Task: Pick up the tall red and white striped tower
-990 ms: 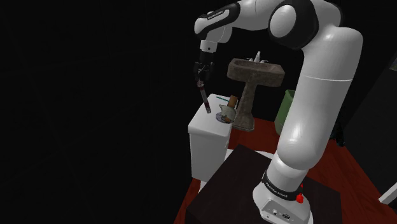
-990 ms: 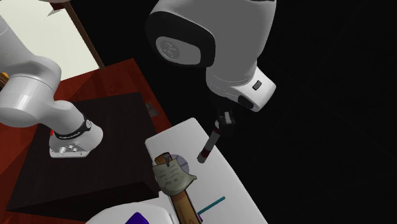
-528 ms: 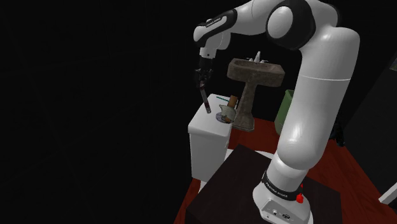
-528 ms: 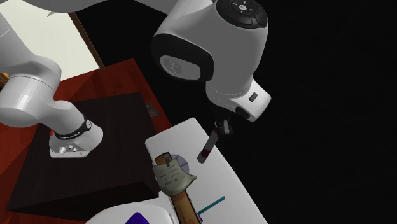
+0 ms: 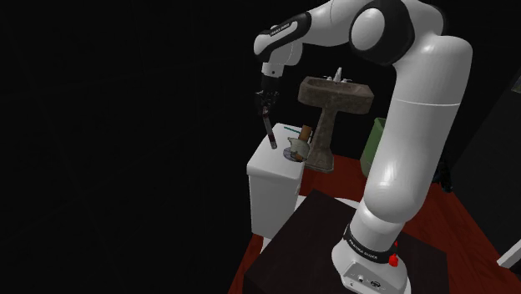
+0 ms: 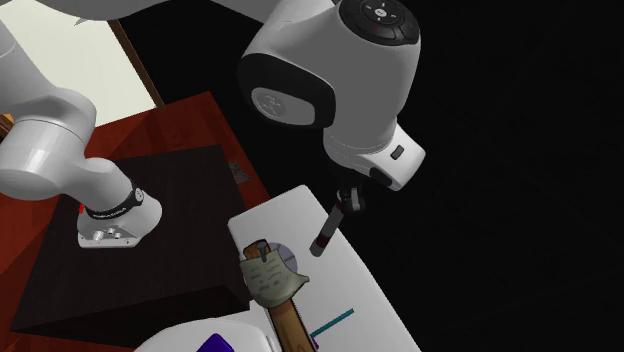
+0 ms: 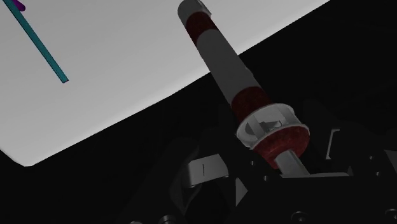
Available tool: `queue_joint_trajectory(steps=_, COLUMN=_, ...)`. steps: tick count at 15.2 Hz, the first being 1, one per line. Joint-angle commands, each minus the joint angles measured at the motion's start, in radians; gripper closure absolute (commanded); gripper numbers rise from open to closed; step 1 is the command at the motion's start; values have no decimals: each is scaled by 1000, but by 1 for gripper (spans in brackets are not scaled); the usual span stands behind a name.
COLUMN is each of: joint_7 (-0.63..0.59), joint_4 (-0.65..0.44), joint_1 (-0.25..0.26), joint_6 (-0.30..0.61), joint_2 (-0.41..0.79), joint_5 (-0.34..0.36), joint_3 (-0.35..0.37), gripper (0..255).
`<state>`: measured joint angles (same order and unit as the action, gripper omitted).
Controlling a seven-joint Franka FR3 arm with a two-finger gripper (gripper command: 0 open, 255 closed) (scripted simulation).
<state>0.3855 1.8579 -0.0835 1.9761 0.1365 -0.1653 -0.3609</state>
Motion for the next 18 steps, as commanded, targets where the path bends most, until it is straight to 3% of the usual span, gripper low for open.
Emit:
queue_joint_trajectory(steps=1, joint_7=6, joint_4=-6, joint_1=0, joint_6=-5, joint_2=13, joint_5=-2, joint_3=1, gripper=255)
queue_joint_trajectory(steps=18, joint_7=-22, joint_4=-173, joint_1=1, joint_6=-198, joint_2=-18, joint_5=18, joint_3=-6, gripper=255)
